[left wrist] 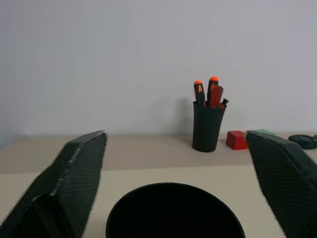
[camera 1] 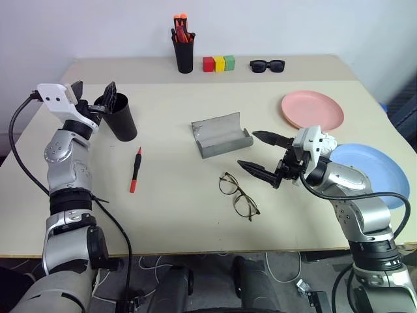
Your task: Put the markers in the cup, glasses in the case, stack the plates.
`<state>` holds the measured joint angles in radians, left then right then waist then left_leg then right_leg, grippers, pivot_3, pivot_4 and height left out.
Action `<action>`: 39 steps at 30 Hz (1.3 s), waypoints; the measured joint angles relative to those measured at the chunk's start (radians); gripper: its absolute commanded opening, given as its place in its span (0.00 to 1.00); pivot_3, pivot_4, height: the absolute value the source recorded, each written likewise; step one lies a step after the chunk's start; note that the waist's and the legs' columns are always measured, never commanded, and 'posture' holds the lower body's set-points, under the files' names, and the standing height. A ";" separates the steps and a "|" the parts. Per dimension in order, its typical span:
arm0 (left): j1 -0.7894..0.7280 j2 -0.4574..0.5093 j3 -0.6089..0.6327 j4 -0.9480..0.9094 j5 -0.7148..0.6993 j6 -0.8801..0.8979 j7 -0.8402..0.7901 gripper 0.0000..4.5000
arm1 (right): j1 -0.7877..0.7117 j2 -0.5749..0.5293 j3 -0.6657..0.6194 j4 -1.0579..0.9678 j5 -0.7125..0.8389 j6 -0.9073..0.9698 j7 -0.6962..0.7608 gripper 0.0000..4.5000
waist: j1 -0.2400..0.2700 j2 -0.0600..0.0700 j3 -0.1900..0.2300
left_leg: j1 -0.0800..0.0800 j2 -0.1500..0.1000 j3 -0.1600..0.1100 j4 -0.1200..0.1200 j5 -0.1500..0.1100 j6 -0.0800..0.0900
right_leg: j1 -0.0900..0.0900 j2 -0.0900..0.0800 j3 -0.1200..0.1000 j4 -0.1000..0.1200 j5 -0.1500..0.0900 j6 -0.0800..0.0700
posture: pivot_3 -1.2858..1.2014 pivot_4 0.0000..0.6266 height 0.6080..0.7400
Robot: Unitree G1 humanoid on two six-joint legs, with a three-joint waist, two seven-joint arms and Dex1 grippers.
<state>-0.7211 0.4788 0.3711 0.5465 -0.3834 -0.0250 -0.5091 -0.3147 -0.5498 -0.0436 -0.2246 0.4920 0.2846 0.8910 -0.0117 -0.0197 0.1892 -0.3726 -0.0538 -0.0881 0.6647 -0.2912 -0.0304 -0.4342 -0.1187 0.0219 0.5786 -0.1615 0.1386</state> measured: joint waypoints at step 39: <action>0.105 0.070 -0.228 -0.525 -0.113 1.331 0.316 0.25 | 0.047 -0.042 0.000 -0.024 0.006 0.025 0.047 1.00 | 0.000 0.001 0.001 | 0.001 0.000 0.000 0.000 0.000 0.001 | 0.000 0.001 0.001 0.002 0.000 0.000 | 0.52 0.24 1.00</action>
<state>-0.6158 0.5489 0.1431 0.0220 -0.4963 1.3056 -0.1929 -0.2678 -0.5917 -0.0433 -0.2481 0.4982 0.3092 0.9379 -0.0114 -0.0185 0.1901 -0.3713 -0.0536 -0.0886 0.6646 -0.2915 -0.0299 -0.4341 -0.1178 0.0228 0.5803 -0.1619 0.1383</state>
